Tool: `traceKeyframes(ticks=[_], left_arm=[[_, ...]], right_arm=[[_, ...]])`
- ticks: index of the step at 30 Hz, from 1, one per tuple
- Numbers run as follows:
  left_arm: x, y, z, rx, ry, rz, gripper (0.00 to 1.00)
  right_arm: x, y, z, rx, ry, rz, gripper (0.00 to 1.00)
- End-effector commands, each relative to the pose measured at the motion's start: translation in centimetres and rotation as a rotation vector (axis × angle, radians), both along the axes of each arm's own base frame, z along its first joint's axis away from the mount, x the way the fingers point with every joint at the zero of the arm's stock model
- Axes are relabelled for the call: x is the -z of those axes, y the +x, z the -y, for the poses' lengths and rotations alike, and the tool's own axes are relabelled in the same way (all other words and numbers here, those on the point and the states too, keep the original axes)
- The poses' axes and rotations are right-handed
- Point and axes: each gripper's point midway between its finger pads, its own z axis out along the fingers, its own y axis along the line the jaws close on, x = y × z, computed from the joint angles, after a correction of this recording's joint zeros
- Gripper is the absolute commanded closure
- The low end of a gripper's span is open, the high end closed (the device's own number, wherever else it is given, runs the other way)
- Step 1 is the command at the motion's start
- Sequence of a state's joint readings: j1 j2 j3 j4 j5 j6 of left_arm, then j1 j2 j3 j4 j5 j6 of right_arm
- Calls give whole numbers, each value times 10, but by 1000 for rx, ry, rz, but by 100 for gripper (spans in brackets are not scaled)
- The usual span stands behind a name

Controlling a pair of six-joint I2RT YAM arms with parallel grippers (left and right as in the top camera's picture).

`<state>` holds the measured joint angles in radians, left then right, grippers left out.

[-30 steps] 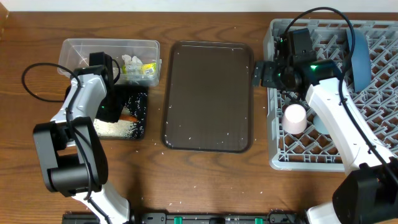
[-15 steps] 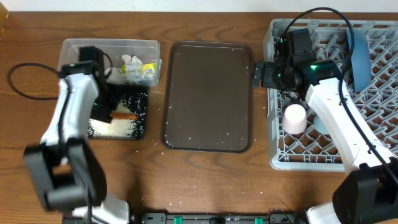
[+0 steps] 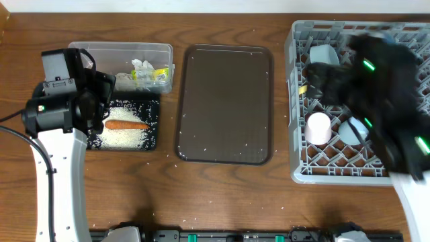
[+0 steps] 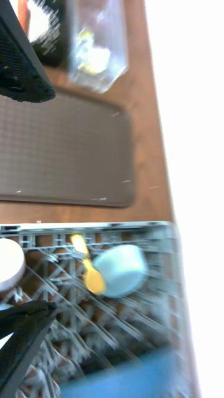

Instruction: Sort waste into correct bins and load items into the dishwasher rack

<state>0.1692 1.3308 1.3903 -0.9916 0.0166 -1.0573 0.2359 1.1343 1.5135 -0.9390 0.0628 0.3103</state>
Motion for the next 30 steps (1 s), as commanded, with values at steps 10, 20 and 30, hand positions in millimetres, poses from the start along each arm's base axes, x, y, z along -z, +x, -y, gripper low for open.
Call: traceKeyframes(ticks=[10,20,30], left_arm=[[-3,-2,-2,0,10,2,4],[-3,-2,-2,0,10,2,3],[-3,-2,-2,1,10,2,3]], right_arm=[[-37,-83,57,113,-211,132,1],[-11,-81,86,264,-301,82,1],[69,-41,36,18,-159,345,1]])
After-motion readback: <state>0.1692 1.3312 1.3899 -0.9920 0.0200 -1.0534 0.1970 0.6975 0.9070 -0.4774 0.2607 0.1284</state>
